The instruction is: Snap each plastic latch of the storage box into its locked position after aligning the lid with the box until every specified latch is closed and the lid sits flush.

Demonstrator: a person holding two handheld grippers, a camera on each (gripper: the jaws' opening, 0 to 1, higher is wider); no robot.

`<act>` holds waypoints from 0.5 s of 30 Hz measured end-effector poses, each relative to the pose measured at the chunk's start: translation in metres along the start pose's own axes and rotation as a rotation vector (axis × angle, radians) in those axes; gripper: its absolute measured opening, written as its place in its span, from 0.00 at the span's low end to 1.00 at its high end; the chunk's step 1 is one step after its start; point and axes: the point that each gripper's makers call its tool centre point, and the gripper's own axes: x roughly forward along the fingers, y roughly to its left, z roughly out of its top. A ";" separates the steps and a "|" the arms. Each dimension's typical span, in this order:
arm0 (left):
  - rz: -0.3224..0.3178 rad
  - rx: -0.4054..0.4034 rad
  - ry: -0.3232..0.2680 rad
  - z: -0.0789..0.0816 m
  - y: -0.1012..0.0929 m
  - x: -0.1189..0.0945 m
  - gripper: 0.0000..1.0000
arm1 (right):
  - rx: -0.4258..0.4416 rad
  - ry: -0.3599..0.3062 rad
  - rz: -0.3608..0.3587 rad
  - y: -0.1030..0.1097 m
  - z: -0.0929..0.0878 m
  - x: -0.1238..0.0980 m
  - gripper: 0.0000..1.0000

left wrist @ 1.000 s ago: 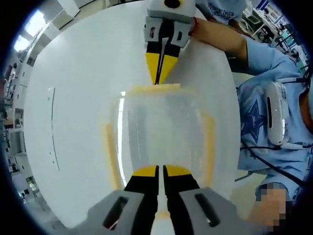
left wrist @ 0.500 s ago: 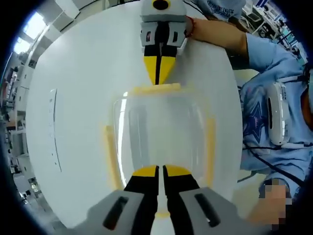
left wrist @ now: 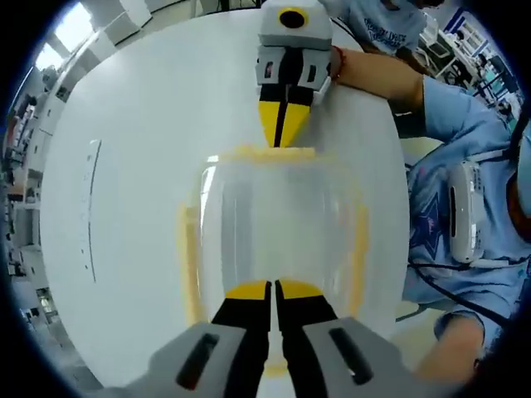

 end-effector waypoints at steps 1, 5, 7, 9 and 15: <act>-0.003 -0.010 0.001 -0.001 0.001 0.000 0.02 | 0.006 -0.005 0.004 0.000 -0.001 0.000 0.00; 0.002 -0.019 -0.020 -0.001 -0.001 0.000 0.02 | 0.007 -0.010 0.008 0.000 -0.001 -0.001 0.00; 0.030 0.010 -0.015 -0.004 0.003 -0.001 0.02 | 0.041 0.010 -0.014 -0.001 -0.009 0.004 0.00; 0.031 -0.017 -0.015 -0.004 0.002 0.001 0.01 | -0.042 0.055 -0.083 -0.009 -0.029 0.026 0.00; 0.032 -0.005 -0.041 0.002 0.002 0.000 0.01 | -0.007 0.092 -0.052 -0.010 -0.019 0.009 0.00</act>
